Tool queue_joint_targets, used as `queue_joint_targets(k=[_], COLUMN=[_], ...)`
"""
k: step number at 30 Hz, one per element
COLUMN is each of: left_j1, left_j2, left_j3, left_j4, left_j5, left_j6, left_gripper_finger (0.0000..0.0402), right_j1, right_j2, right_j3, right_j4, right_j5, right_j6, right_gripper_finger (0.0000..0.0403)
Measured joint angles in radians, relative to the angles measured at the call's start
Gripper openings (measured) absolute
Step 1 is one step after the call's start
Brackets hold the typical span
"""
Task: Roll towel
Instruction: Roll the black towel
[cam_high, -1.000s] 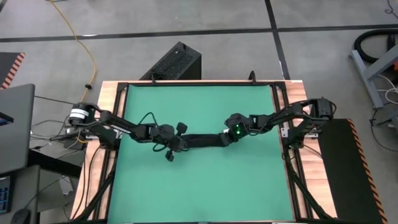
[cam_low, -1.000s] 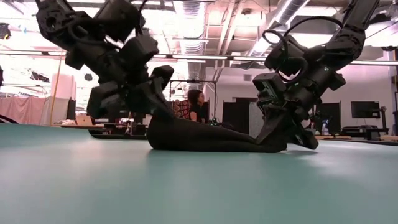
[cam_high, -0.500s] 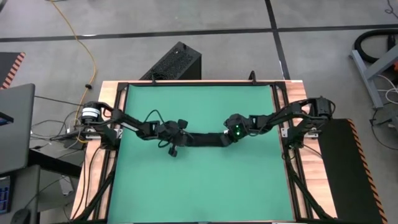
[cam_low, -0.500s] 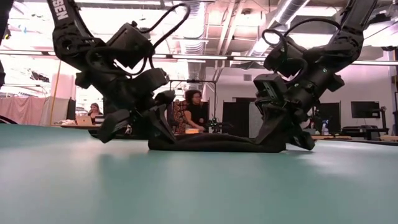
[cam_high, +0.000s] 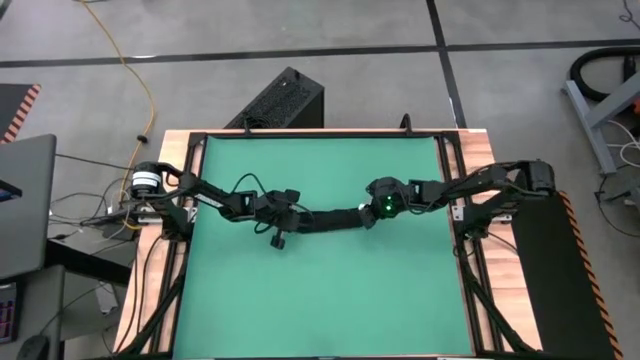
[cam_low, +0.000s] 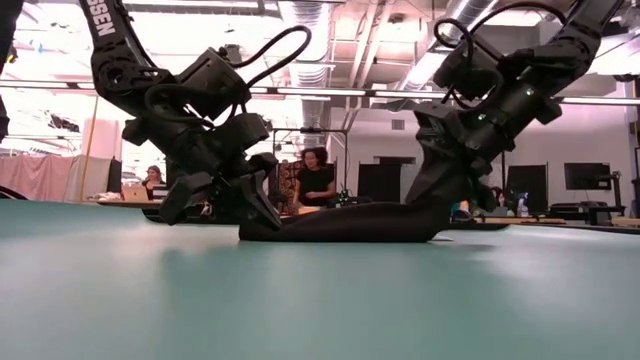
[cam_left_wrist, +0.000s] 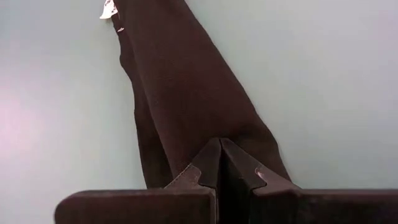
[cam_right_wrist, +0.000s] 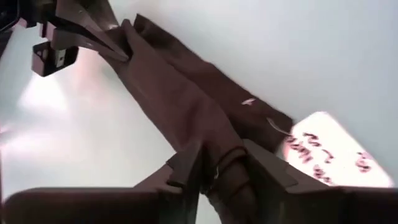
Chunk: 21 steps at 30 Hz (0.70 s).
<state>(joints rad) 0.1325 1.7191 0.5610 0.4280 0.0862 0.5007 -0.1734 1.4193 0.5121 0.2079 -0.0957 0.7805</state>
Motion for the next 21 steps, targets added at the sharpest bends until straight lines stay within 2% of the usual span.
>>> queue_joint_targets(k=[4,10,13,16,21], left_j1=[0.001,0.005,0.013,0.026,0.040], left_j2=[0.000,0.000,0.000,0.000,0.000], left_j3=[0.000,0.000,0.000,0.000,-0.001], left_j4=[-0.004,-0.007,-0.008,-0.009,-0.011], left_j5=[0.006,0.013,0.018,0.042,0.056], left_j6=[0.000,0.000,-0.008,-0.013,-0.025], left_gripper_finger=[0.0000,0.0000,0.0000,0.0000,0.0000], right_j1=[0.005,0.078,0.133,0.183,0.186], right_j2=[-0.045,-0.158,-0.155,-0.089,0.036], right_j3=[0.000,0.001,0.003,0.003,0.003], right_j4=[-0.067,-0.021,0.041,0.079,0.164], right_j5=[0.051,0.304,0.302,0.289,0.277], right_j6=[-0.023,-0.215,-0.316,-0.369,-0.391], right_gripper_finger=[0.0153,0.0150,0.0136,0.0109,0.0065])
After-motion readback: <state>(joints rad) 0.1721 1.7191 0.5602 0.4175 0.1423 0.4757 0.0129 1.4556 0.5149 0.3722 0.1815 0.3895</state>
